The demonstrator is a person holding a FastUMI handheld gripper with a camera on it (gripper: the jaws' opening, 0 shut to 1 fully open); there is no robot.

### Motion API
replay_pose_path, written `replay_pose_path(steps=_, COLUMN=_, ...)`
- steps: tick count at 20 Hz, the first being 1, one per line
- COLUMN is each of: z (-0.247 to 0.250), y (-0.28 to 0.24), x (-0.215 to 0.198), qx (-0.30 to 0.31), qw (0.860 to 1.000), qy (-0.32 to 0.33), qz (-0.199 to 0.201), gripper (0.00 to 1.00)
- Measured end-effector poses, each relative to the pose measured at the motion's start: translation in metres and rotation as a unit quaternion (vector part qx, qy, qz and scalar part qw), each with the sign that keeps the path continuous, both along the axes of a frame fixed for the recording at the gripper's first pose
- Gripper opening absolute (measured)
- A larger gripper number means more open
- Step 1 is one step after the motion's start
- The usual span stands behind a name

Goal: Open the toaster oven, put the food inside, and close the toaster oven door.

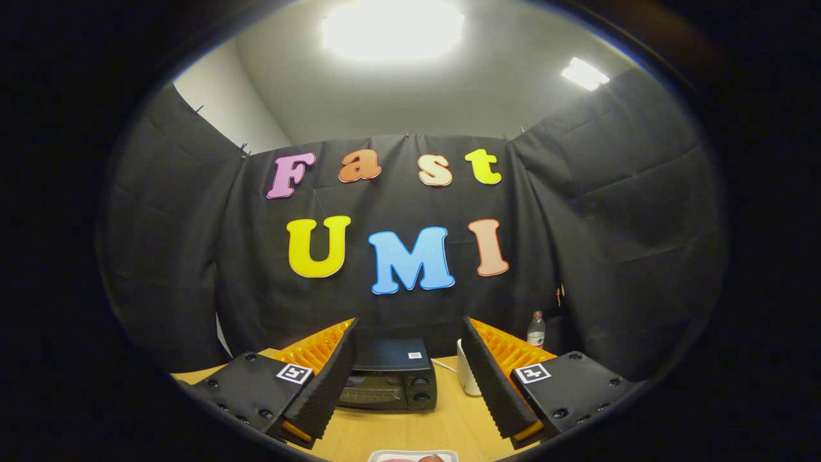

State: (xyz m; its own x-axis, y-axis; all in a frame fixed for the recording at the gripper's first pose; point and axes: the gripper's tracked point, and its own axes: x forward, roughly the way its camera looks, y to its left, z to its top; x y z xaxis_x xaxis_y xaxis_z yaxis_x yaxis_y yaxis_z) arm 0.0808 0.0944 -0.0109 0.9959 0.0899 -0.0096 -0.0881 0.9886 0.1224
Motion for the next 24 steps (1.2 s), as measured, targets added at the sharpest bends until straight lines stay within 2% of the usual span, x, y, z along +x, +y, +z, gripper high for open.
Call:
replay_pose_path(steps=11, z=-0.082, y=0.102, x=0.097, qx=0.003, qw=0.996, qy=0.068, qz=0.064, gripper=0.99)
replay_pose_path(steps=19, z=-0.150, y=0.158, x=0.137, qx=-0.024, qw=0.990, qy=0.103, qz=0.092, gripper=0.99)
replay_pose_path(steps=24, z=-0.188, y=0.171, x=0.147, qx=-0.055, qw=0.987, qy=0.128, qz=0.086, gripper=0.99)
